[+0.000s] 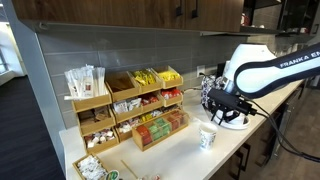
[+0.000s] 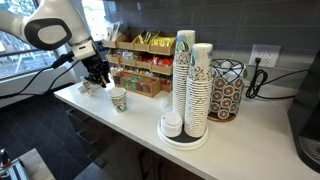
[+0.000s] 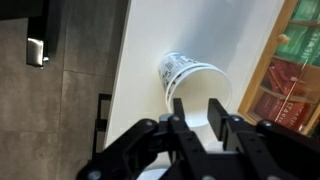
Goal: Stack up the cups on the counter and turn them upside down
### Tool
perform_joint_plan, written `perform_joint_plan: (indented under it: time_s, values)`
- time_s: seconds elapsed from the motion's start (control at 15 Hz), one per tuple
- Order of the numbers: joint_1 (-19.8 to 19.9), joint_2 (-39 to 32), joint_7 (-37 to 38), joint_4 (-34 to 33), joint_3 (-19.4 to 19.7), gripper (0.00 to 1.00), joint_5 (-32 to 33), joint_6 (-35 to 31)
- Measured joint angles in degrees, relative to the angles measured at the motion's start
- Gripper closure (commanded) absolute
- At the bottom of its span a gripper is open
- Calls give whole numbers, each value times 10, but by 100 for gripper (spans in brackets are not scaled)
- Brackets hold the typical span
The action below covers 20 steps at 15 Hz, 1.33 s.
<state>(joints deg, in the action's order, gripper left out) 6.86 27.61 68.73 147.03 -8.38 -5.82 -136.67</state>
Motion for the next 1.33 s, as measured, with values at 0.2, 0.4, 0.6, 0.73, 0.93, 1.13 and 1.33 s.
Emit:
perform_joint_plan:
  time_s: [0.2,0.4,0.6,0.73,0.93,1.13,1.33]
  values:
    - [-6,-16,-3,-5,0,12,0,0]
    - [-15,-40,-5,-15,-1,0,0,0]
    - [-21,-70,-6,-26,-2,0,2,0]
    - [-22,-92,-6,-34,-2,0,6,2]
    - [-23,-122,-4,-46,-2,0,19,12]
    - [-23,-143,-2,-56,-1,0,31,22]
    - [-23,-156,-2,-67,-1,0,36,27]
